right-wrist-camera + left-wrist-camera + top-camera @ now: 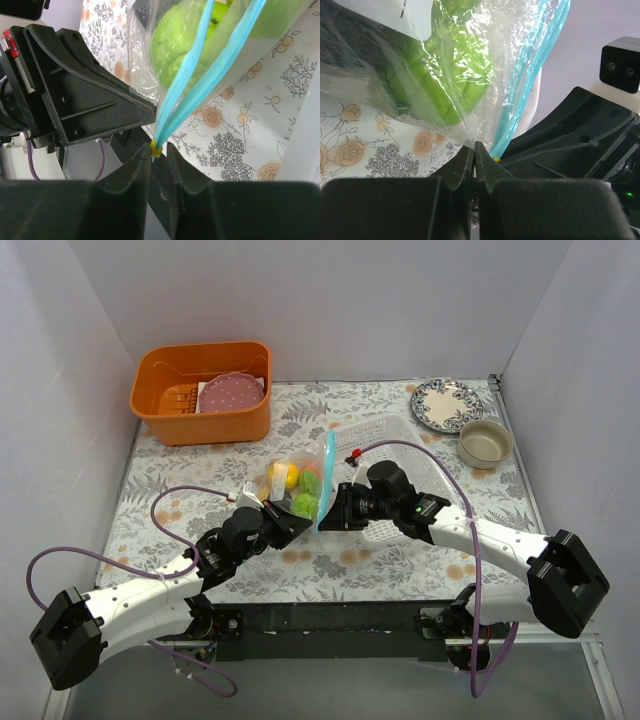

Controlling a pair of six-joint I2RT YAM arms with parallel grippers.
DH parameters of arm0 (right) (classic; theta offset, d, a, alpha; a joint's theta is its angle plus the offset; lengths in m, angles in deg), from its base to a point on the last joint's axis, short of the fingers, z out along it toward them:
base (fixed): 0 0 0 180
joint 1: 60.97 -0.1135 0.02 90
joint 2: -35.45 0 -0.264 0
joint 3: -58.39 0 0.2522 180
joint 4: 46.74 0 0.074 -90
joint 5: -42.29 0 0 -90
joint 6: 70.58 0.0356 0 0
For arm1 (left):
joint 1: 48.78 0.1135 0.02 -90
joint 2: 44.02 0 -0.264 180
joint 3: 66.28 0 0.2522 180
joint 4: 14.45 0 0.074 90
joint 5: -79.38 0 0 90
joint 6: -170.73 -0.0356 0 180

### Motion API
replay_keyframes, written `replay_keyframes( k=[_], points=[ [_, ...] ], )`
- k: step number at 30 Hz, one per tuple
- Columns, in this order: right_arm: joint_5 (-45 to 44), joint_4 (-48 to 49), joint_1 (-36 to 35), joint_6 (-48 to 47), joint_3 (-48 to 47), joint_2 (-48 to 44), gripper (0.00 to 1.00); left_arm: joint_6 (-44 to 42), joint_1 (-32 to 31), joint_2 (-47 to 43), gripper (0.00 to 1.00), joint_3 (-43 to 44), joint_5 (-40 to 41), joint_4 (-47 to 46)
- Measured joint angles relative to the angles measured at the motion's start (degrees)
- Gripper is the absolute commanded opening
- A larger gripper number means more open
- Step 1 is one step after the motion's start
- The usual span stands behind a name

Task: Place the food in the zip-top bag and seal the zipper
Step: Zip the zipper food storage bag at the center of the board.

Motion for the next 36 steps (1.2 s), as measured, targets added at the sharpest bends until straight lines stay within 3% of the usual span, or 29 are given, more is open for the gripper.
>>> replay_keyframes(
  k=[5, 6, 7, 15, 23, 30, 36],
  points=[
    [0.68, 0.83, -0.11, 0.35, 0.00, 0.28, 0.29, -0.02, 0.00, 0.00, 0.02, 0.00, 0.00, 0.00],
    [0.68, 1.16, -0.11, 0.46, 0.00, 0.28, 0.38, -0.02, 0.00, 0.00, 0.02, 0.00, 0.00, -0.02],
    [0.70, 1.29, -0.11, 0.55, 0.00, 0.28, 0.39, 0.00, 0.00, 0.00, 0.02, 0.00, 0.00, -0.02],
    [0.72, 2.58, -0.11, 1.09, 0.00, 0.33, 0.32, -0.02, 0.00, 0.00, 0.02, 0.00, 0.00, -0.09],
    [1.16, 2.78, -0.11, 1.14, 0.00, 1.14, 0.35, 0.00, 0.00, 0.00, 0.02, 0.00, 0.00, -0.20],
    [1.14, 2.86, -0.13, 1.11, 0.00, 1.18, 0.25, 0.00, 0.00, 0.00, 0.02, 0.00, 0.00, -0.22],
    [1.11, 2.71, -0.15, 1.07, 0.00, 1.18, 0.24, 0.00, 0.00, 0.00, 0.02, 0.00, 0.00, -0.22]
  ],
)
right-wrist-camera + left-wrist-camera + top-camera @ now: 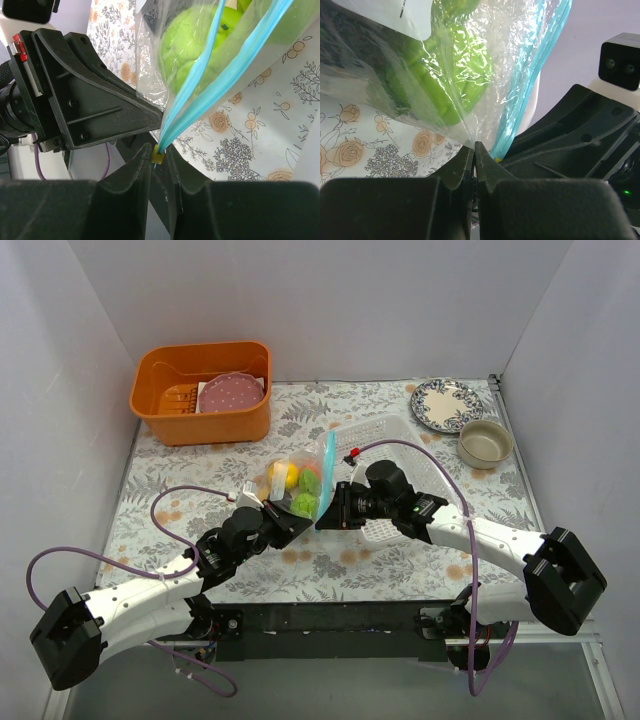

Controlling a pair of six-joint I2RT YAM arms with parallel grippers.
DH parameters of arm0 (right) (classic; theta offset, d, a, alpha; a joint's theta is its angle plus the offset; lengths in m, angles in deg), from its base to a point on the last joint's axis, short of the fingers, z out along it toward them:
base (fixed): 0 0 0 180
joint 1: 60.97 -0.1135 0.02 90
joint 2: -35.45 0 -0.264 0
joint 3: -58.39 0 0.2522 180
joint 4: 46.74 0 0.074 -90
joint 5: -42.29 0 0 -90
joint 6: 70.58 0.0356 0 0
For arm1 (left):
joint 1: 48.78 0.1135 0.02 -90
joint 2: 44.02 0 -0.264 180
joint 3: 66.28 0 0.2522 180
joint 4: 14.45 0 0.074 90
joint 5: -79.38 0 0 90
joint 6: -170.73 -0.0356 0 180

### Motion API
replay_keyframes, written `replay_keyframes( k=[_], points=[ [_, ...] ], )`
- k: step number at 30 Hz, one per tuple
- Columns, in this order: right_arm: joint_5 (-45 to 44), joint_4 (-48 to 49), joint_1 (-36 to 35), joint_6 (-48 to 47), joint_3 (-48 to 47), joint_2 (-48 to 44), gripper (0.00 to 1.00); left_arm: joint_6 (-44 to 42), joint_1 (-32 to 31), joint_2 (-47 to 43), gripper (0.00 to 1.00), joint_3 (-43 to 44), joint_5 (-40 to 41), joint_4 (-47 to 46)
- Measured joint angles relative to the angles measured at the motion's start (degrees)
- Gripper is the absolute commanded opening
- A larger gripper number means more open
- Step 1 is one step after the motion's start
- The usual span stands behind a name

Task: Place the food in the zip-top bag and seal the zipper
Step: Zip the zipper food storage bag at the center of the board.

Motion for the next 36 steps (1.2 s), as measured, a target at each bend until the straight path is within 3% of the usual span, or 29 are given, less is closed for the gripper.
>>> replay_keyframes(
  k=[5, 19, 32, 35, 36],
  points=[
    [-0.02, -0.02, -0.02, 0.00, 0.00, 0.00, 0.10, 0.00, 0.00, 0.00, 0.02, 0.00, 0.00, -0.02],
    [-0.92, 1.36, -0.04, 1.81, 1.42, -0.79, 0.07, -0.02, 0.00, -1.07, 0.24, -0.66, -0.39, -1.62],
    [-2.19, 3.23, -0.04, 3.74, 3.34, -2.62, 0.07, -0.02, -0.20, -1.20, 0.26, -3.32, -2.32, -6.32],
    [-2.21, 3.26, -0.04, 3.96, 3.54, -2.71, 0.07, -0.02, -0.28, -0.63, 0.20, -3.32, -2.45, -7.41],
    [-2.21, 3.26, -0.04, 4.02, 3.54, -2.71, 0.07, -0.02, -0.33, -0.26, 0.13, -3.32, -2.49, -7.82]
  ],
)
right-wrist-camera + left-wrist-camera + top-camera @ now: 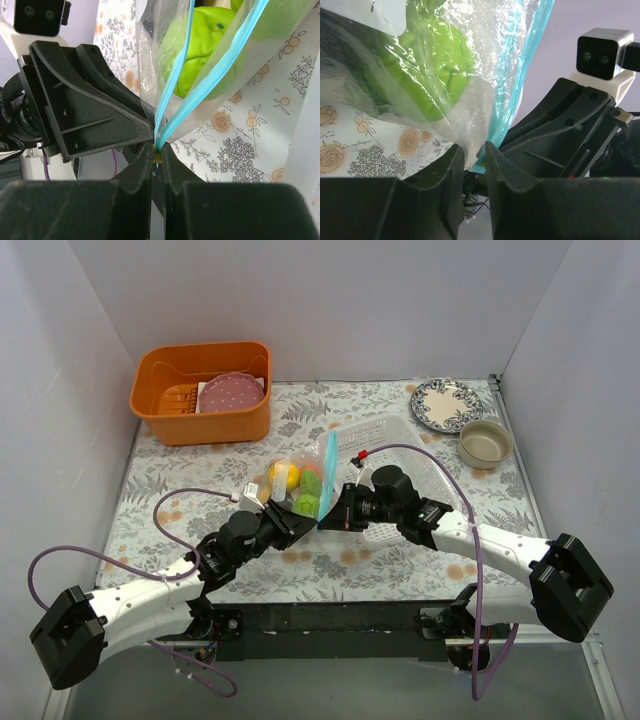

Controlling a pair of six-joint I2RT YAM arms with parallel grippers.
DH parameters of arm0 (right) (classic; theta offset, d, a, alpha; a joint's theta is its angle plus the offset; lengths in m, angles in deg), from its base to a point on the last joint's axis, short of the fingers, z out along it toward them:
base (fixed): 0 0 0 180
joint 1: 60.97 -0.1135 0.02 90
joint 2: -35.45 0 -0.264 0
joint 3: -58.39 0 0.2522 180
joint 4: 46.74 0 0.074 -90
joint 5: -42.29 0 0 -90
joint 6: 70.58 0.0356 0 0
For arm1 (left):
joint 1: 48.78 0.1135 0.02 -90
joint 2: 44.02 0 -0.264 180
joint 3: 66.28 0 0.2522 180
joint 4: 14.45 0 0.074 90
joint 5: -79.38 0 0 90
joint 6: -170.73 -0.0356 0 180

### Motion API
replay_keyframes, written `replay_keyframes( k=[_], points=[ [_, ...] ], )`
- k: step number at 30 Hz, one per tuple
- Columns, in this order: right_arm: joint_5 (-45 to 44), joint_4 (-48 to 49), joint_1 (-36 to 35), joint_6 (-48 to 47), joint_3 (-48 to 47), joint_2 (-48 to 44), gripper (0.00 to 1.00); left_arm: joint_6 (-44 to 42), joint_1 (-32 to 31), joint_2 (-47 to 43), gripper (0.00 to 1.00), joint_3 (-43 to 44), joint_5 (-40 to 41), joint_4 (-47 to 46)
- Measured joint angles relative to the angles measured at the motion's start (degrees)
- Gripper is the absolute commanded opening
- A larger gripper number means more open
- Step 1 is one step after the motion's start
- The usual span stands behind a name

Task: Place the food in the zip-top bag and seal the zipper
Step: Zip the zipper food storage bag at the center of the board.

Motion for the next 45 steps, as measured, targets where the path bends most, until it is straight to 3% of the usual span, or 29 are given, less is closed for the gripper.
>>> replay_keyframes(
  k=[4, 35, 40, 45],
  points=[
    [-0.17, -0.02, 0.00, 0.11, 0.00, -0.09, 0.07, 0.04, -0.13, 1.51, 0.00, 0.00, -0.39, -1.36],
    [-3.23, -1.88, -0.37, 0.59, -0.48, 0.44, 0.08, 0.22, -0.13, 0.79, 0.00, -2.60, -3.85, -2.67],
    [-3.39, -1.73, -0.26, 1.22, -0.50, 0.44, 0.08, 0.02, -0.17, -0.33, 0.22, -3.37, -4.09, -2.73],
    [-4.37, 0.13, 0.17, 2.82, -0.39, 0.28, 0.08, 0.04, -0.37, -1.73, 0.29, -4.70, -4.81, -3.13]
  ],
)
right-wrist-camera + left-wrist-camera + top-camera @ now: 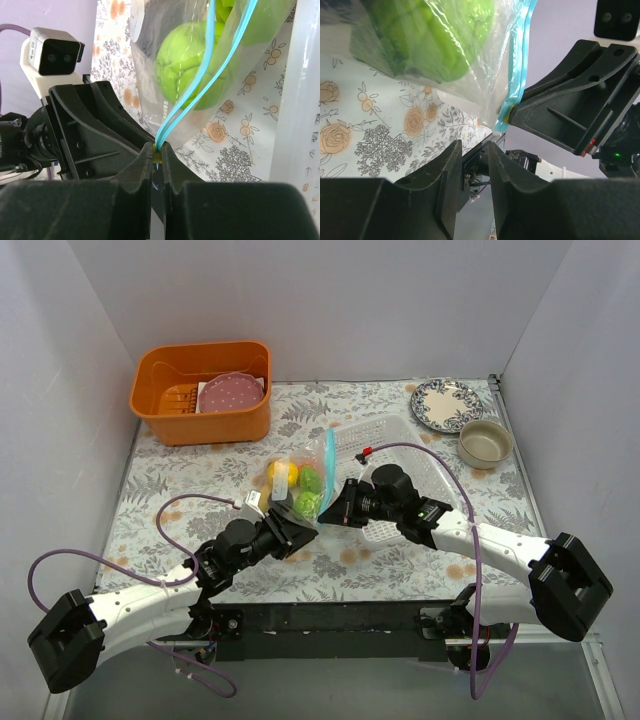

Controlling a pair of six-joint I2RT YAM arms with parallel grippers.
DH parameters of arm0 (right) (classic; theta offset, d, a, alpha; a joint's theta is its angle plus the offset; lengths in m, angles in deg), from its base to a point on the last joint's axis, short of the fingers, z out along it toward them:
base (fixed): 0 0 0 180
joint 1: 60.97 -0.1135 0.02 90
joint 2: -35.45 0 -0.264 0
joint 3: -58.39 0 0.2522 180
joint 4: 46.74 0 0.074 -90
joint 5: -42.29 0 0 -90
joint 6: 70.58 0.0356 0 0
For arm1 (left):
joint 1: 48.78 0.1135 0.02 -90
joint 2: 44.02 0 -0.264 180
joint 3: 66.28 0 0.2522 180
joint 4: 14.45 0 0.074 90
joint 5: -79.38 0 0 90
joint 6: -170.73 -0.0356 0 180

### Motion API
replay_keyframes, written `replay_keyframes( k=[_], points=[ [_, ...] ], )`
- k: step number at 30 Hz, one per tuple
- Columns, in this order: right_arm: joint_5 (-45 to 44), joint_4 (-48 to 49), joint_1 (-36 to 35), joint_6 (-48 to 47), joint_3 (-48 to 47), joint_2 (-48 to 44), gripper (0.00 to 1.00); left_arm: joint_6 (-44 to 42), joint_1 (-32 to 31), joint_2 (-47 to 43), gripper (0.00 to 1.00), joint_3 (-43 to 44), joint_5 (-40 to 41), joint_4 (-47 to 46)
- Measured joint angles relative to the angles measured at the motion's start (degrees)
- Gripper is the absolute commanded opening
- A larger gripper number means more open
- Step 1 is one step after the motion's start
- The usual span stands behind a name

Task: Place the food in the zip-top bag and seal the zipper
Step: Zip the zipper food storage bag at the center of the board.

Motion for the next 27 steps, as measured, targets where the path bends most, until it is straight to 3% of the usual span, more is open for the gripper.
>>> replay_keyframes(
  k=[13, 20, 27],
  points=[
    [0.13, 1.16, 0.04, 1.62, 0.09, -0.02, 0.08, 0.00, -0.09, -0.04, 0.33, -0.79, 1.60, -5.77],
    [0.26, 1.18, 0.04, 2.01, 0.09, -0.02, 0.08, 0.04, -0.09, 2.69, 0.22, -0.92, 2.75, -10.99],
    [0.33, 1.27, 0.35, 2.27, 0.09, -0.02, 0.08, -0.02, -0.09, 4.04, 0.27, -0.92, 2.80, -12.55]
  ],
)
